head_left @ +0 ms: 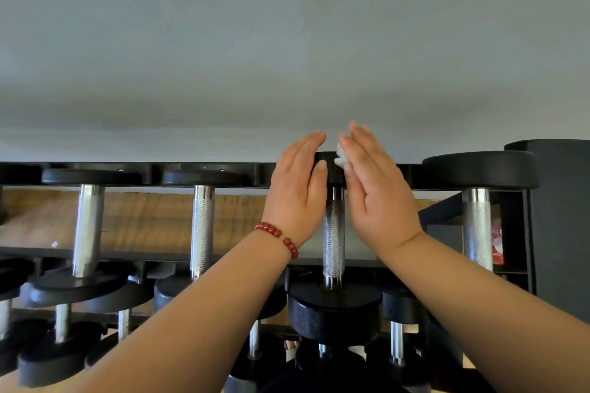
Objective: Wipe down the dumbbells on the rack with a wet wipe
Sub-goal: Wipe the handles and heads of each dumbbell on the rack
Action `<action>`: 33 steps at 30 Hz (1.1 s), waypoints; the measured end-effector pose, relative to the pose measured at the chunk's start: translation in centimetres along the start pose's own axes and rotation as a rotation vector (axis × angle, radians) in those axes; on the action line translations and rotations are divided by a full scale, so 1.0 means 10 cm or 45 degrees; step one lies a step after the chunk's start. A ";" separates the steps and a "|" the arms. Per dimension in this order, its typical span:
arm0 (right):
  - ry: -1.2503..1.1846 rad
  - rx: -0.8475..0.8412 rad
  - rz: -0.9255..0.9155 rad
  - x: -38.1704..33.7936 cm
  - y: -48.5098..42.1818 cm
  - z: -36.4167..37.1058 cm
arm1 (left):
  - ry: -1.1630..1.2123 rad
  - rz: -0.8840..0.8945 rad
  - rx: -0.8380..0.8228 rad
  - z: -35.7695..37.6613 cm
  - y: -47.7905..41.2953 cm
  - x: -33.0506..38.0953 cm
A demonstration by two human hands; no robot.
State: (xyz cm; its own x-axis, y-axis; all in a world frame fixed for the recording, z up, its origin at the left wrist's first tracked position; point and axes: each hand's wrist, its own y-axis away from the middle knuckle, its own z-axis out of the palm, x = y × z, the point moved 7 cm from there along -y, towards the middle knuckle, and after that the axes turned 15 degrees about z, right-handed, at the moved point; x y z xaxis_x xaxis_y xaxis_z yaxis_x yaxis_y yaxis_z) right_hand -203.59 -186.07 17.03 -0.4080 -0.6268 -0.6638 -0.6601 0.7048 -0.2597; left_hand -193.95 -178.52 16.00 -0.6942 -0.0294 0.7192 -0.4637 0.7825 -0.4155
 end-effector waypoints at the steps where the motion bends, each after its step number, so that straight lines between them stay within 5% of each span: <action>1: -0.034 0.004 0.041 0.01 0.03 0.01 | -0.016 -0.002 0.009 0.02 0.00 0.01; 6: -0.126 -0.019 0.109 0.12 0.23 0.01 | -0.114 0.021 0.061 0.05 0.00 0.01; 10: -0.351 0.037 0.390 0.20 0.04 -0.04 | -0.142 0.036 0.062 0.04 -0.02 0.03; 17: -0.444 -0.034 0.339 0.26 0.25 -0.04 | -0.195 0.016 0.099 0.05 0.00 0.05; 21: -0.573 -0.029 0.508 0.32 0.07 -0.05 | -0.221 0.008 0.104 0.05 0.00 0.05; 33: -0.334 -0.115 0.242 0.28 0.03 0.00 | -0.217 -0.018 0.106 0.05 0.00 0.07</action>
State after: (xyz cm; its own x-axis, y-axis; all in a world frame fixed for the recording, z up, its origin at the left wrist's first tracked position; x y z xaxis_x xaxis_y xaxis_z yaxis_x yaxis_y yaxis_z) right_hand -204.93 -187.55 15.07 -0.3606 -0.3717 -0.8554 -0.6456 0.7614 -0.0587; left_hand -194.73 -178.89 16.20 -0.7670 -0.1503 0.6237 -0.5132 0.7272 -0.4559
